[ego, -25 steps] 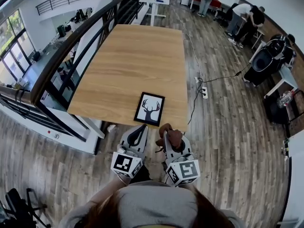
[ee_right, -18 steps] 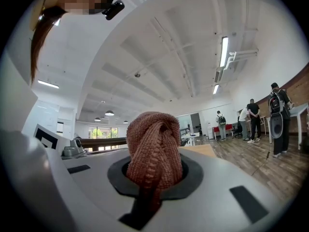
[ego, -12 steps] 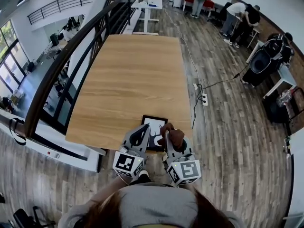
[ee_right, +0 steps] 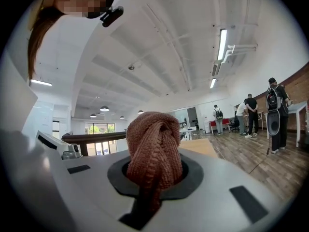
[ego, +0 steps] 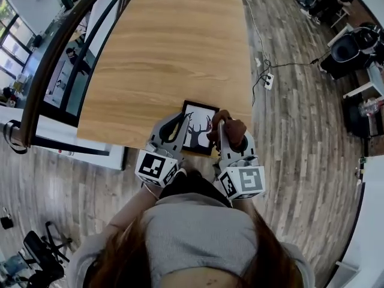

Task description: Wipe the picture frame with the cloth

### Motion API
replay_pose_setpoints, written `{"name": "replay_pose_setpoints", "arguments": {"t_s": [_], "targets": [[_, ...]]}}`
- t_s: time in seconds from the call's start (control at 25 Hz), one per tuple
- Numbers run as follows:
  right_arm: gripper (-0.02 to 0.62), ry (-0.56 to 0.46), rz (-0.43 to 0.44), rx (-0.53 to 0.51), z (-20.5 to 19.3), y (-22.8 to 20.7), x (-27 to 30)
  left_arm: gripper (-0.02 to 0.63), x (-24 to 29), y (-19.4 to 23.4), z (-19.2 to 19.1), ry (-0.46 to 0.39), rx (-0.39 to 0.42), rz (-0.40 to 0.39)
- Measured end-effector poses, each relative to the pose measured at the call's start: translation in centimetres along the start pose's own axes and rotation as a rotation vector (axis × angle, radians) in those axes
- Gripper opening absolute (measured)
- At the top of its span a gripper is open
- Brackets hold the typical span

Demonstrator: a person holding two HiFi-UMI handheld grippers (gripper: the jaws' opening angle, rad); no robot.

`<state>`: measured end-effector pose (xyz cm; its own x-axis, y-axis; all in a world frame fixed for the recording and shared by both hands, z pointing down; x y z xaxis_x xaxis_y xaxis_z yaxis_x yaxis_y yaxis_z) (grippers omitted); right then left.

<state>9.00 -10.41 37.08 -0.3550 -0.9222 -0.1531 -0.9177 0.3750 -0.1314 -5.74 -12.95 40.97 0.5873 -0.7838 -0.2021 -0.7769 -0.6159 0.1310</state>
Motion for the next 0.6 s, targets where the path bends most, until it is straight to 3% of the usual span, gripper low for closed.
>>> {"name": "replay_pose_setpoints", "arguments": {"t_s": [0.28, 0.48, 0.6], "targets": [[0.046, 0.068, 0.024, 0.033, -2.1, -1.4, 1.4, 0.022, -2.2, 1.7, -4.6, 0.15, -0.088, 0.093], [0.044, 0.107, 0.056, 0.052, -4.2, -1.5, 1.8, 0.219, -4.1, 2.0, -8.8, 0.308, -0.17, 0.128], [0.044, 0.115, 0.074, 0.054, -4.8, -1.5, 1.8, 0.232, -4.1, 2.8, -10.9, 0.394, -0.192, 0.111]]}}
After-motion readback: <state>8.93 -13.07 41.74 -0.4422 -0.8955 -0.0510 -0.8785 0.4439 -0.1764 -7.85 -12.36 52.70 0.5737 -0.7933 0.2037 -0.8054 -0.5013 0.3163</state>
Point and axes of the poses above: the fingertips, and each gripper's own axes: x forward along the fingers, y to its left, z out of its top, the point moved 5 cm from there along -x, backward along the fingers, and after that the axes turned 11 degrees about -y, right-handed, at the moved point
